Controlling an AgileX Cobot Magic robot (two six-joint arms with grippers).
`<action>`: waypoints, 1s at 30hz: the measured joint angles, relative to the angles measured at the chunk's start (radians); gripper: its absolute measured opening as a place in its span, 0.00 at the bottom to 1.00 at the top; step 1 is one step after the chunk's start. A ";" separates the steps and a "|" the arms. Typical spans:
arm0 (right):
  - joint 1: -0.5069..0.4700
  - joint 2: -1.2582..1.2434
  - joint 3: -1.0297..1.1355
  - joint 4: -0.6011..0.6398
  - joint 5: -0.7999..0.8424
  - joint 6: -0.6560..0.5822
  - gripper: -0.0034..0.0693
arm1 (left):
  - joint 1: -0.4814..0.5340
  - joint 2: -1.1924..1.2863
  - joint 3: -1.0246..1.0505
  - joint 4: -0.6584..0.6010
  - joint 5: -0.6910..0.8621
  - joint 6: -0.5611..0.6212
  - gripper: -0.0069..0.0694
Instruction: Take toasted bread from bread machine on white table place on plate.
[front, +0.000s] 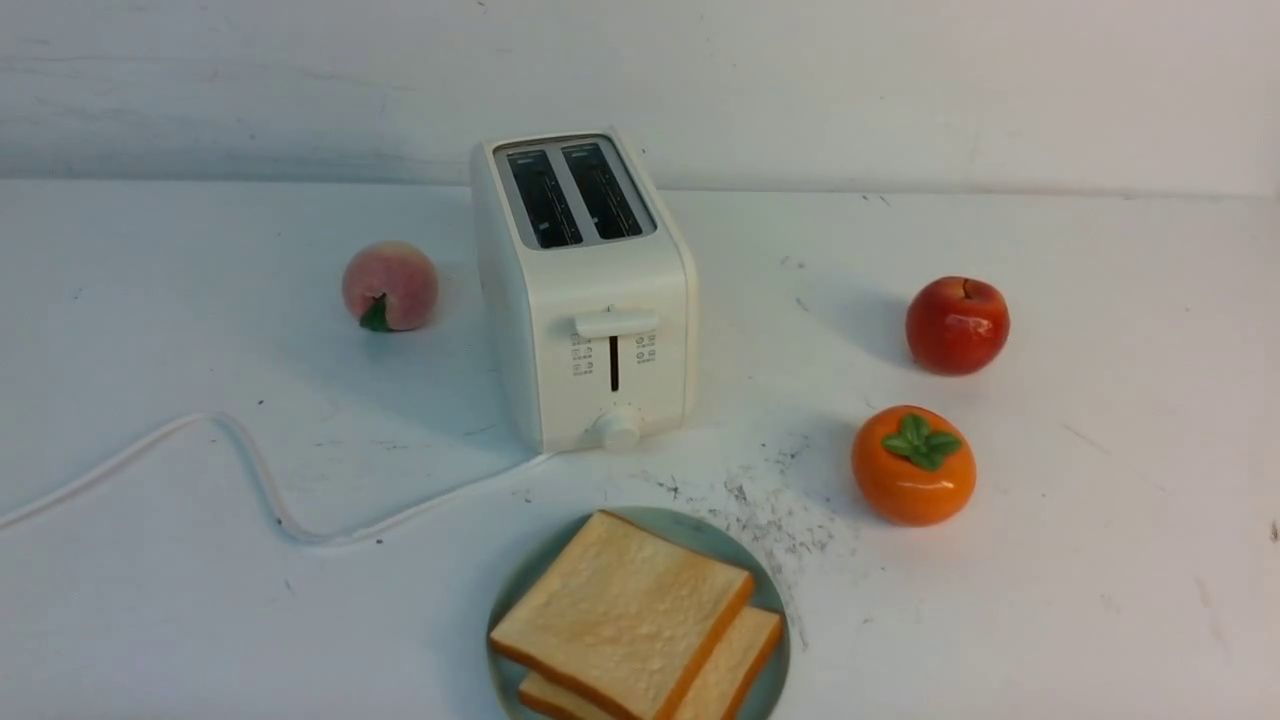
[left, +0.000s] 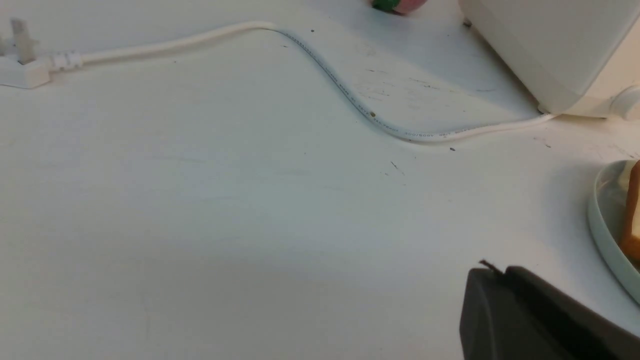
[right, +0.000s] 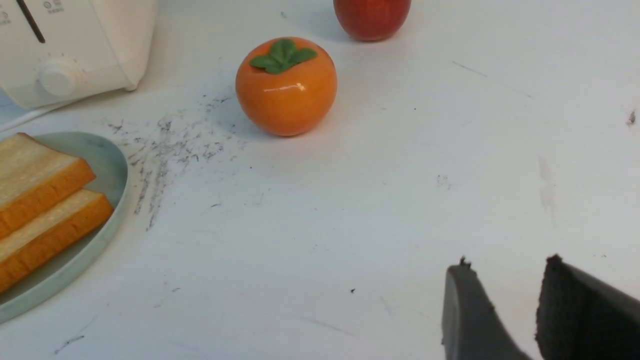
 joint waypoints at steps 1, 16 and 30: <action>0.000 0.000 0.000 0.000 0.000 0.000 0.35 | 0.000 0.000 0.000 0.000 0.000 0.000 0.09; 0.000 0.000 0.000 0.000 0.000 0.000 0.37 | 0.000 0.000 0.000 0.000 0.000 0.000 0.10; 0.000 0.000 0.000 0.001 0.000 0.000 0.38 | 0.000 0.000 0.000 0.000 0.000 0.000 0.11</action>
